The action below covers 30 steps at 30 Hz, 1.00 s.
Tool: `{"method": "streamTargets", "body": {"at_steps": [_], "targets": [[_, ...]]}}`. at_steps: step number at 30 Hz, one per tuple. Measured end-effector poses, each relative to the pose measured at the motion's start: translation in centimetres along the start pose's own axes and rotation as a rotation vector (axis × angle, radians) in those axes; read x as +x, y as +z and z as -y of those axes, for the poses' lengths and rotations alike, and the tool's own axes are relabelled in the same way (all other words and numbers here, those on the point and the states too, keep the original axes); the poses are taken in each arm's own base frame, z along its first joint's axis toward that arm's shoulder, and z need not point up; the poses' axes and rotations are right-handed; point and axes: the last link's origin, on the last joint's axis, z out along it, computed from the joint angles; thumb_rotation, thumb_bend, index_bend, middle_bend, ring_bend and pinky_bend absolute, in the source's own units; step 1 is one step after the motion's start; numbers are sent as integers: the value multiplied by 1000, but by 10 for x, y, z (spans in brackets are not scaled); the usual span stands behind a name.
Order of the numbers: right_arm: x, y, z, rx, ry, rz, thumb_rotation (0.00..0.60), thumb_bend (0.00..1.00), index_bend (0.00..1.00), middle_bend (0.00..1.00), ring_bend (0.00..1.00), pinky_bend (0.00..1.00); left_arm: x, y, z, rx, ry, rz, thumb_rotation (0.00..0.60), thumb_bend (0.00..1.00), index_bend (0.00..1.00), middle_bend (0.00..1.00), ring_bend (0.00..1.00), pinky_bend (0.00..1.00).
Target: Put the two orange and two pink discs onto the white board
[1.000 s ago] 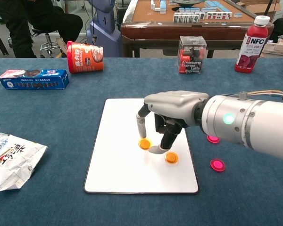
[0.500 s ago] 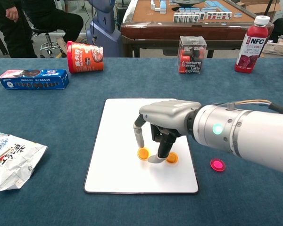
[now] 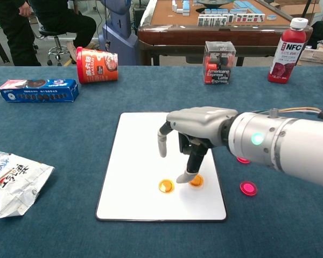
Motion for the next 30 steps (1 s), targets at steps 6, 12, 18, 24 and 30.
{"method": "streamTargets", "body": {"at_steps": [6,12,18,24,30], "targets": [[4,-17,-26,-53,-19,-7,600,131,389,1000,1000,1000,2,3,-2,-4,-2,-8,600,309,337,621,565,753],[0,-44,-51,-106,-42,6,600,134,389,1000,1000,1000,4,9,-7,-19,-1,-20,600,309,337,621,565,753],[-7,-67,-65,-137,-43,16,600,134,389,1000,1000,1000,5,13,-13,-31,-2,-23,600,309,337,621,565,753],[-20,-82,-74,-157,-36,36,600,134,390,1000,1000,1000,8,13,-14,-32,-3,-27,600,309,337,621,565,753],[-28,-84,-78,-169,-44,47,600,134,390,1000,1000,1000,6,12,-15,-31,-3,-20,600,309,368,621,565,753]]}}
